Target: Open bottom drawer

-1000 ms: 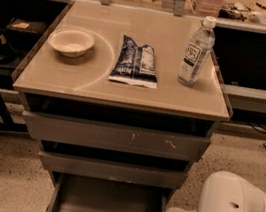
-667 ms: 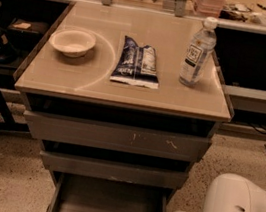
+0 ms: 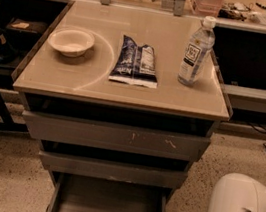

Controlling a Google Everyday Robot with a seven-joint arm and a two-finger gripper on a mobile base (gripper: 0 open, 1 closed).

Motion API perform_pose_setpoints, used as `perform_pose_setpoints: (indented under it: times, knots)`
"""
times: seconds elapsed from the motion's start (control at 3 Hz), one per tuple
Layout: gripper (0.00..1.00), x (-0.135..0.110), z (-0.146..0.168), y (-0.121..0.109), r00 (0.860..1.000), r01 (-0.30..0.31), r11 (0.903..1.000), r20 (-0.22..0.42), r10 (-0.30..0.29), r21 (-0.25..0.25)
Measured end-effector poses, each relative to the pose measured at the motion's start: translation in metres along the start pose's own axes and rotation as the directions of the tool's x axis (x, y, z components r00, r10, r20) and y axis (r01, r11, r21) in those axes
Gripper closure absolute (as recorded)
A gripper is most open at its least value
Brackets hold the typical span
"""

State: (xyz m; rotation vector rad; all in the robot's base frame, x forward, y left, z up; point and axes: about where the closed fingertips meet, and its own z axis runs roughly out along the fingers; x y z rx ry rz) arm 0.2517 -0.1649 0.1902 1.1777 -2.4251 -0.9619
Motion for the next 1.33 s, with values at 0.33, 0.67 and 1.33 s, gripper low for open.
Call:
perform_pose_setpoints:
  times: [0.33, 0.67, 1.33]
  knots:
    - [0.0, 0.0, 0.0, 0.0, 1.0, 0.0, 1.0, 0.0, 0.0, 0.0]
    - [0.0, 0.0, -0.019, 0.012, 0.999, 0.022, 0.999, 0.047, -0.023, 0.039]
    - [0.0, 0.078, -0.103, 0.078, 0.98, -0.115, 0.9728, 0.18, 0.079, 0.201]
